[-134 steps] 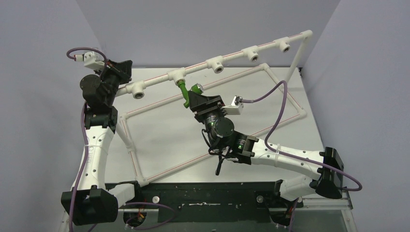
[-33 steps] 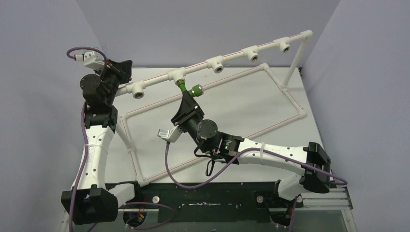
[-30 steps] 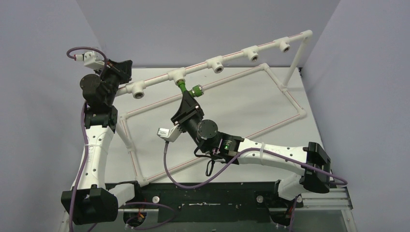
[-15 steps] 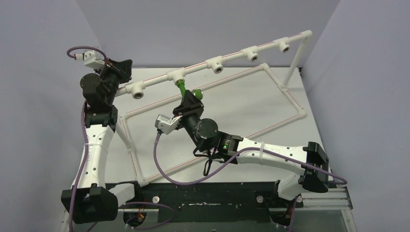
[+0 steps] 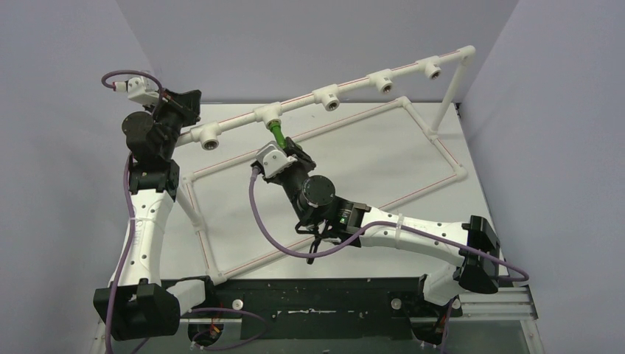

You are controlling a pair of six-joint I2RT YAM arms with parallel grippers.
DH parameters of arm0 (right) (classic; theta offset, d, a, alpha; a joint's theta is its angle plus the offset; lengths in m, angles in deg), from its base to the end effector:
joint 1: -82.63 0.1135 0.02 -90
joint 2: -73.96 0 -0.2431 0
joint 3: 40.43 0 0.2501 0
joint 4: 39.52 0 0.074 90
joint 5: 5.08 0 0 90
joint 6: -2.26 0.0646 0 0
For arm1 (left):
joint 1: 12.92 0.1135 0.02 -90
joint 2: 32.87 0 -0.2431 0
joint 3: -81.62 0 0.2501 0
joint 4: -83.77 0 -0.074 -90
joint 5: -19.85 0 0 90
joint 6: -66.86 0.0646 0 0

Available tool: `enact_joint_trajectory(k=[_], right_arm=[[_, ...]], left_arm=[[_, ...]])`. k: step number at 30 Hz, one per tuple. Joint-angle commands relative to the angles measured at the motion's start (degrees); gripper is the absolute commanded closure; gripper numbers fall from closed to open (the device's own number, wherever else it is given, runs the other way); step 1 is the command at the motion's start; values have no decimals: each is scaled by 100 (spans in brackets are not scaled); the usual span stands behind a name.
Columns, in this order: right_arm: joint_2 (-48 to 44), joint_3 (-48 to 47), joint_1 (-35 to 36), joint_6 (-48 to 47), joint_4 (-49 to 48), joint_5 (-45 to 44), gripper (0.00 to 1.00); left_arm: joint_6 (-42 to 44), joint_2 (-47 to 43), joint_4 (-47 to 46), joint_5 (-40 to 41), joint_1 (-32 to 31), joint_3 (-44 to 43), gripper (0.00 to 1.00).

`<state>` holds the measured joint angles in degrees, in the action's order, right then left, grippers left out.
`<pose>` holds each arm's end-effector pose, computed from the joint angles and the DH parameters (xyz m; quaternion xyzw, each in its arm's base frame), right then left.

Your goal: Install the water faucets

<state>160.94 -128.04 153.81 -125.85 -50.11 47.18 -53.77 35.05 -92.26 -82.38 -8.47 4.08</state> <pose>0.1600 0.3469 0.3834 -0.3451 0.5513 0.0114 0.7595 0.3118 0.0105 0.3941 -0.1259 0.6603 -0.2366 0.7015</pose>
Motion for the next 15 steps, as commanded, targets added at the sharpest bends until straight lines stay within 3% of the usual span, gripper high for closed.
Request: enact_joint_trajectory(k=[1, 15], right_arm=[[-266, -114, -93, 2089, -957, 195, 100], [-606, 422, -261, 5270, -1517, -188, 100]], left_arm=[[47, 671, 2003, -55, 47, 752, 100], [35, 653, 1985, -69, 46, 758, 100]])
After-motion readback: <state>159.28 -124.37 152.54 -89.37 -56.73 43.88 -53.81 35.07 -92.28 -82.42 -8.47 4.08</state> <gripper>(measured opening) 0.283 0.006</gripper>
